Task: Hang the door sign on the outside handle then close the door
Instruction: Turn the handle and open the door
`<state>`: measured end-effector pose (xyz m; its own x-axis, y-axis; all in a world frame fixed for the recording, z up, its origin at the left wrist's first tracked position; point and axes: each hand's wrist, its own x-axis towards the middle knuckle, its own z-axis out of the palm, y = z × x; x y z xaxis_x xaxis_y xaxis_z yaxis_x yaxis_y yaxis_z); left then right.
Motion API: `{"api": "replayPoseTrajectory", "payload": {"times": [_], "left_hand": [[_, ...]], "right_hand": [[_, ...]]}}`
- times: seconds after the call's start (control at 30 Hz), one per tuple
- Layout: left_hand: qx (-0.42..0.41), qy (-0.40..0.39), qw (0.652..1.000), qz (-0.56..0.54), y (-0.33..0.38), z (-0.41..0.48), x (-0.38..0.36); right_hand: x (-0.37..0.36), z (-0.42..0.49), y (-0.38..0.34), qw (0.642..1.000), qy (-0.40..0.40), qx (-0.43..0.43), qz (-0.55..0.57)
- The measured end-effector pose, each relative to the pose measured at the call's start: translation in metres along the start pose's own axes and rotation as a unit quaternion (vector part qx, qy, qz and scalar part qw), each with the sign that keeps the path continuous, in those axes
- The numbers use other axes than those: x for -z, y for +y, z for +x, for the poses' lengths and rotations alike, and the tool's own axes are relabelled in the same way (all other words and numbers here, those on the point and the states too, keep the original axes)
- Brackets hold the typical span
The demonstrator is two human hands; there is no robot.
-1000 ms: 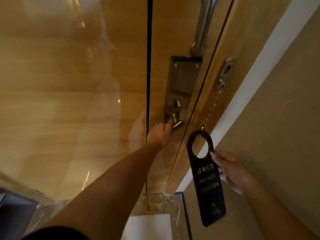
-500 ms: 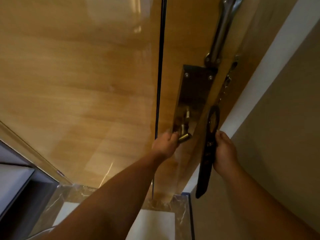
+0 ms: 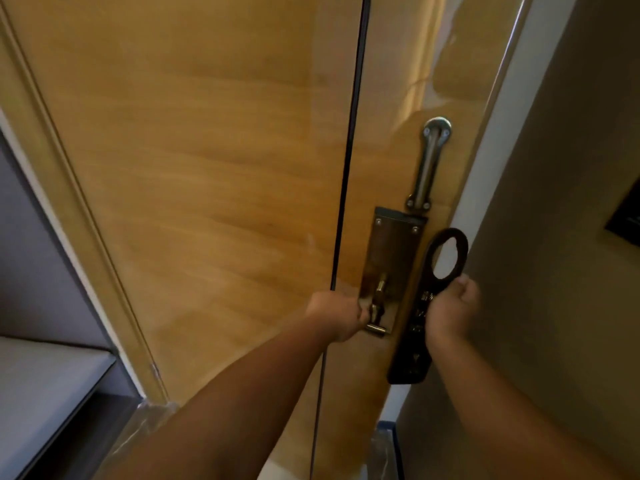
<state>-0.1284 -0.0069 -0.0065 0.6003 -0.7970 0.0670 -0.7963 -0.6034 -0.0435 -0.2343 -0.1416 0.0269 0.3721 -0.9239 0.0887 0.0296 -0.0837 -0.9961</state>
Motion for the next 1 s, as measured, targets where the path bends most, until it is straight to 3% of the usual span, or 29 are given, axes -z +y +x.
{"api": "replayPoseTrajectory", "payload": {"times": [0.17,0.27,0.37,0.47,0.6,0.73,0.9,1.0], "left_hand": [[0.015,0.053,0.998,0.003,0.006,-0.109,0.006],[0.087,0.114,0.989,-0.034,0.007,-0.184,-0.005],[0.143,0.097,0.982,-0.074,0.0,-0.247,-0.007],[0.175,0.078,0.975,-0.113,-0.016,-0.292,-0.002],[0.232,0.108,0.955,-0.151,-0.035,-0.359,-0.004],[0.346,0.138,0.892,-0.257,-0.048,-0.419,0.002],[0.45,0.085,0.842,-0.286,-0.058,-0.475,0.025],[0.519,0.063,0.781,-0.34,-0.065,-0.501,0.035]], "right_hand": [[0.037,-0.081,0.0,1.0,-0.013,0.015,0.022],[0.055,-0.111,-0.002,0.997,-0.014,-0.033,0.071],[0.062,-0.144,-0.005,0.993,-0.01,-0.073,0.091],[0.055,-0.176,-0.004,0.994,-0.033,-0.06,0.088],[0.033,-0.215,-0.005,0.981,-0.157,-0.064,0.093],[0.0,-0.25,-0.003,0.942,-0.308,-0.108,0.078],[-0.055,-0.287,-0.002,0.888,-0.439,-0.132,0.046],[-0.09,-0.317,-0.001,0.852,-0.504,-0.135,0.05]]}}
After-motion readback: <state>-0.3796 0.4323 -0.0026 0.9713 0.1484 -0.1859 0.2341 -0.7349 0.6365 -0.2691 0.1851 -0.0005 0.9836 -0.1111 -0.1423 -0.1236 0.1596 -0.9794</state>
